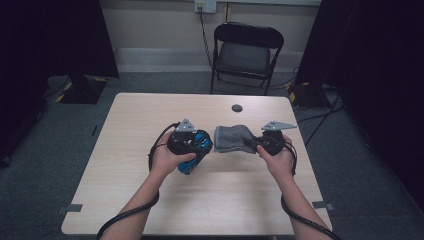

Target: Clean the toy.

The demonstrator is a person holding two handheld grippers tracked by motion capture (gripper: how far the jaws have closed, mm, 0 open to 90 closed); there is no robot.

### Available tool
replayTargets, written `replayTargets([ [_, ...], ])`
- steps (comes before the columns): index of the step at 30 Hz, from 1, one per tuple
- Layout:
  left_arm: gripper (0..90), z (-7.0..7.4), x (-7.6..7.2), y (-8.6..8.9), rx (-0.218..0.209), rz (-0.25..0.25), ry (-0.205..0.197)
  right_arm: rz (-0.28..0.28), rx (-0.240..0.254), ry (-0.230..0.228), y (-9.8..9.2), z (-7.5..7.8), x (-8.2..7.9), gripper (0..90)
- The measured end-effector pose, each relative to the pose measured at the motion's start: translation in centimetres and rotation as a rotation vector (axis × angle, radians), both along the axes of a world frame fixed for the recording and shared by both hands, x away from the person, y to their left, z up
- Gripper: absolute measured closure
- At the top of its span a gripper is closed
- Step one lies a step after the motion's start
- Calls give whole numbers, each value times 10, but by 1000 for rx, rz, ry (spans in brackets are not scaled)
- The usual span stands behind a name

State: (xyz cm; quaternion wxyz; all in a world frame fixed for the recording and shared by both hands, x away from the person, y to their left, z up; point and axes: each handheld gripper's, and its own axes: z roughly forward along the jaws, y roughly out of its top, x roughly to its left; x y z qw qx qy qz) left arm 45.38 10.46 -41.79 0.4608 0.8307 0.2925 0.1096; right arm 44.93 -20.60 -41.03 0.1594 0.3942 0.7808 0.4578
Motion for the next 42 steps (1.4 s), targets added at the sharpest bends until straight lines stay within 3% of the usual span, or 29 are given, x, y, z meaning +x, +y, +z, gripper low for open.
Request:
replayTargets([
  [11, 256, 1, -10, -8, -19, -43, -7, -59, 29, -11, 4, 8, 8, 781],
  [14, 256, 1, -13, -11, -25, -52, -5, -73, 57, -16, 7, 9, 9, 781],
  [22, 256, -1, -16, -19, -30, -63, 1, -90, 81, -30, 31, 15, 10, 780],
  [31, 256, -5, -10, -13, -12, -9, 8, 49, 83, 20, 54, 10, 4, 780],
  [37, 256, -11, -11, -8, 1, 15, 17, 91, 114, 28, 57, 8, -2, 781],
  [42, 256, -11, -10, -2, 1, 45, 16, 121, 108, 17, 62, 9, -8, 781],
])
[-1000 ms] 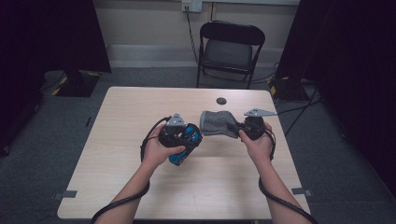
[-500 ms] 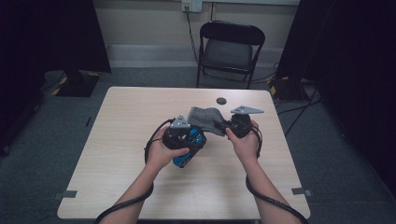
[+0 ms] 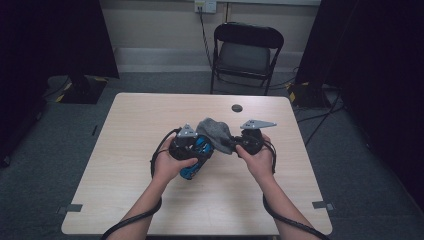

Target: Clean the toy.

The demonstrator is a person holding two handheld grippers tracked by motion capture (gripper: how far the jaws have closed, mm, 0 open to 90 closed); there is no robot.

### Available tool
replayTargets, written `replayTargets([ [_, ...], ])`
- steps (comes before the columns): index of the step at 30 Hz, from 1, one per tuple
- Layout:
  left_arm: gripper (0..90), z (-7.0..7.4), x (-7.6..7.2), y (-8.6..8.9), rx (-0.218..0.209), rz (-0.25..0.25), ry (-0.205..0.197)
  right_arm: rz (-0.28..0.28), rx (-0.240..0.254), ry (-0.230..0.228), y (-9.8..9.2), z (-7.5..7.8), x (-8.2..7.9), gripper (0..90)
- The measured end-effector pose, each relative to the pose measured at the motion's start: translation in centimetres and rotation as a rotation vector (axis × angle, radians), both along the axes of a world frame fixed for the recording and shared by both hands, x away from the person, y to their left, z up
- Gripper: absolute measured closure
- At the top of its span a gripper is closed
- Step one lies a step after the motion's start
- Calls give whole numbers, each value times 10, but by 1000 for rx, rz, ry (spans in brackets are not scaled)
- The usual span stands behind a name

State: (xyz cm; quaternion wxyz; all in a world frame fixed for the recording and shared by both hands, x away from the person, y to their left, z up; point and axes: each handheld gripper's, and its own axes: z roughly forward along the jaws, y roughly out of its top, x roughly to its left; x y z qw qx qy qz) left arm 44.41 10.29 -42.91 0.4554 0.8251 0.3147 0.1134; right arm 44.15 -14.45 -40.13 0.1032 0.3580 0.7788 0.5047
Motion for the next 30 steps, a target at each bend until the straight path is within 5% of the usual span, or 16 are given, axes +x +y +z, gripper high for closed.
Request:
replayTargets([
  [30, 256, 12, 2, 21, 19, 66, -20, 98, 44, 0, -17, -12, -31, 781],
])
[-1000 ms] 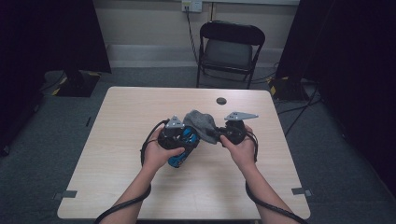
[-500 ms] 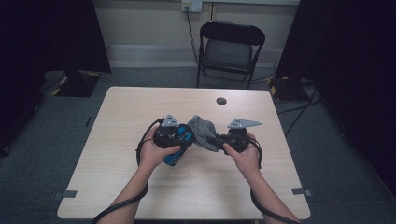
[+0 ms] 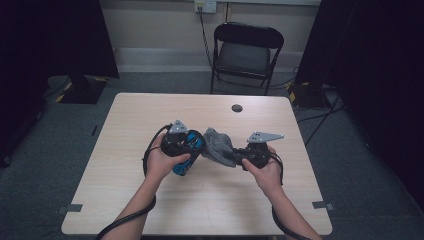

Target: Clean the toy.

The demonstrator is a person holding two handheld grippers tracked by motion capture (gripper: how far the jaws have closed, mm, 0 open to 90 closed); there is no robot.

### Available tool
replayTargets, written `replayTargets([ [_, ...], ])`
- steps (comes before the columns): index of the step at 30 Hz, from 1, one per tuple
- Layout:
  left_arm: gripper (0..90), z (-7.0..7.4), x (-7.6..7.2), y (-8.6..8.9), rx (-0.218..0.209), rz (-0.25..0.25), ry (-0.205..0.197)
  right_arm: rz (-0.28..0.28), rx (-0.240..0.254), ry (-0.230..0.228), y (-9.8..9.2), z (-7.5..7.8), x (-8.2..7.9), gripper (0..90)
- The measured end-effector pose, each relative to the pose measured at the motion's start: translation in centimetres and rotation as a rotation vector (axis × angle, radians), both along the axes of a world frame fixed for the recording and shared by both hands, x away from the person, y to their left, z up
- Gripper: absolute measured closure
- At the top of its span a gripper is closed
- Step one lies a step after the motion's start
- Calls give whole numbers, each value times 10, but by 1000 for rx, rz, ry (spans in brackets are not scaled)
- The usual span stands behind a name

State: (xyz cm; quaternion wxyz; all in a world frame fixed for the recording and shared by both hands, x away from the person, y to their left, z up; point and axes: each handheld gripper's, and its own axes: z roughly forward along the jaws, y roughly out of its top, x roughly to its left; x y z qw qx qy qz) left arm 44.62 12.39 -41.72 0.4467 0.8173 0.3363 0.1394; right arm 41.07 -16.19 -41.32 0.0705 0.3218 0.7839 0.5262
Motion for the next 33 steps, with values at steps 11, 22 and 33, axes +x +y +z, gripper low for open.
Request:
replayTargets([
  [11, 256, 5, 2, 10, -2, 31, -10, 1, -11, -5, -15, -1, -2, 780],
  [22, 256, 8, -4, 8, -16, 1, -21, -85, -18, 4, -36, 3, 6, 781],
  [33, 256, 17, -14, -11, -32, -70, -31, -227, -17, -25, -36, 26, 32, 782],
])
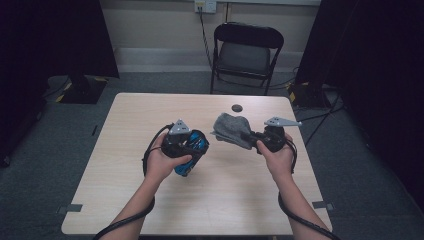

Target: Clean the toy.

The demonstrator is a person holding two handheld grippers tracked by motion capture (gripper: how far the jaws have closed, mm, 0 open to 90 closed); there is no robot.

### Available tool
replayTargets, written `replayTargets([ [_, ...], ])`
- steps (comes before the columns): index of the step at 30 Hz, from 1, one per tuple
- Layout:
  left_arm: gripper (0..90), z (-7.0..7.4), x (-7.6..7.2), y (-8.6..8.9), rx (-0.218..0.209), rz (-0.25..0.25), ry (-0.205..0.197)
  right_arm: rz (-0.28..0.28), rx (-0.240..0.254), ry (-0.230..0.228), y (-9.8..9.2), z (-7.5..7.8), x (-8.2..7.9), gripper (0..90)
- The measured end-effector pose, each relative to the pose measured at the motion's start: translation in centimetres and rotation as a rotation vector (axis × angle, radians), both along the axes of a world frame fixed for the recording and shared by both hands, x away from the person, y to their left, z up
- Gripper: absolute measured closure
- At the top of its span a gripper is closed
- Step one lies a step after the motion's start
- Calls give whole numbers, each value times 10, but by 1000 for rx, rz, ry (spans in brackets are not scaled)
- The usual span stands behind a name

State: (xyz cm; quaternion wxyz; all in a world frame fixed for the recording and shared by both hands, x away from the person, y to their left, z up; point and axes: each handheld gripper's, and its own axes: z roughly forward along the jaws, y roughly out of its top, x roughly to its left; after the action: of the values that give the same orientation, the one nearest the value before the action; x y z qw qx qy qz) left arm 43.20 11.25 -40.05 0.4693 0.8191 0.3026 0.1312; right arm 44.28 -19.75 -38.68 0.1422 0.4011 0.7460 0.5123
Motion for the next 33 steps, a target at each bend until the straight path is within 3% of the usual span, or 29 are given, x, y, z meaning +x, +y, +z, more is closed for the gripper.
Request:
replayTargets([
  [10, 256, 0, -8, -16, -25, -46, 1, 9, -19, -13, 32, 12, 12, 781],
  [21, 255, -6, -8, -20, -28, -54, 13, 0, -22, -12, 46, 15, 18, 780],
  [33, 255, -8, 0, -18, -9, -15, 24, 93, 8, 17, 64, 6, 8, 780],
])
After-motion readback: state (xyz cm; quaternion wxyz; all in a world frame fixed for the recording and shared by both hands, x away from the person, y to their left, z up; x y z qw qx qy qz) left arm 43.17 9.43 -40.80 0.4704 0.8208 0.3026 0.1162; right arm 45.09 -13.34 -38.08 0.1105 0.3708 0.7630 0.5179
